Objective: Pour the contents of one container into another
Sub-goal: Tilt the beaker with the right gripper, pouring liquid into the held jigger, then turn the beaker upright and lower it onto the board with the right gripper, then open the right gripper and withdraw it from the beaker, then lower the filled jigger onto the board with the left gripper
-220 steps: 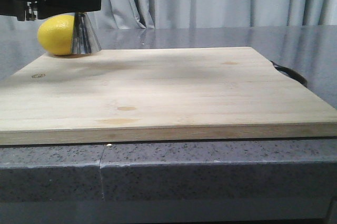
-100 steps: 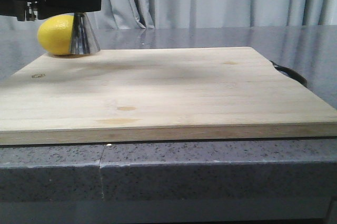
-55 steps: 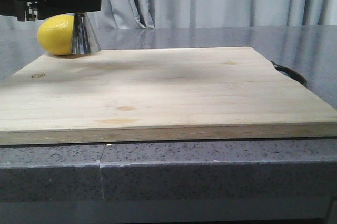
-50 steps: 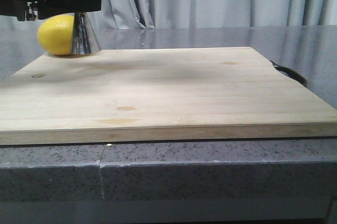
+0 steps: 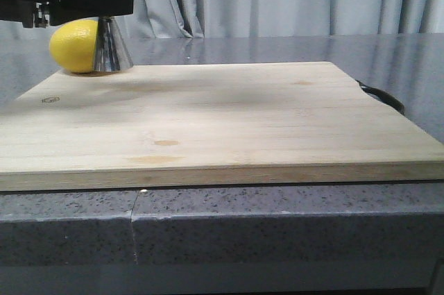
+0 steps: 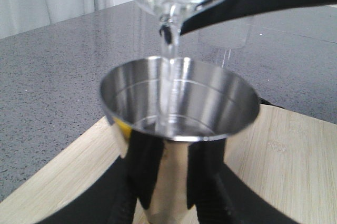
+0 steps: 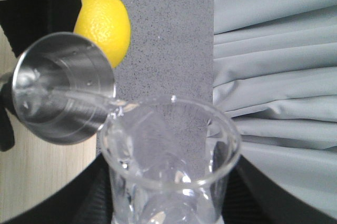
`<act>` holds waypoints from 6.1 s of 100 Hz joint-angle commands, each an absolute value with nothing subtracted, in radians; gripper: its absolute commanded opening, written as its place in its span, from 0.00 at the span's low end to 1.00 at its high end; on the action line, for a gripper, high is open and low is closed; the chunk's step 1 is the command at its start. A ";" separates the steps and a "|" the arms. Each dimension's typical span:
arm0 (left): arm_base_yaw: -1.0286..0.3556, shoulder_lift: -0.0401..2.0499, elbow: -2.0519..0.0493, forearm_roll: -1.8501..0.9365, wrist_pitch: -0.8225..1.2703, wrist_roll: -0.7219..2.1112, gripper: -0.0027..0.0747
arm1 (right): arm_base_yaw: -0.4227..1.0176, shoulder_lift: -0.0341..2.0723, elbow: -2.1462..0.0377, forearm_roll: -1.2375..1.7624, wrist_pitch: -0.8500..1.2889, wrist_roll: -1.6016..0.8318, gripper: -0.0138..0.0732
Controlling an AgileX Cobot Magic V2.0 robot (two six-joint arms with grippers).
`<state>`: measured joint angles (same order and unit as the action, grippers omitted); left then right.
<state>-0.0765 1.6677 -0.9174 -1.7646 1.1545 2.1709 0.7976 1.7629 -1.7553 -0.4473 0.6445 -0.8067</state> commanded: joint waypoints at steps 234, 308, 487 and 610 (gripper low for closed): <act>-0.084 1.629 -0.945 -1.864 1.245 2.162 0.30 | 0.421 1.107 -0.948 -0.513 0.044 0.405 0.49; -0.084 1.629 -0.945 -1.864 1.245 2.162 0.30 | 0.272 1.339 -0.604 -0.503 -0.717 0.296 0.49; -0.084 1.629 -0.945 -1.864 1.245 2.162 0.30 | 0.321 1.157 -0.577 -0.425 -0.051 0.411 0.88; -0.149 1.629 -0.950 -1.864 1.252 2.164 0.30 | 0.367 0.588 -0.583 -0.331 0.470 0.430 0.88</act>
<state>-0.1166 1.6677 -0.9174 -1.7646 1.1524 2.1709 0.3650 0.5908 -0.5568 -0.3056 0.5283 0.4338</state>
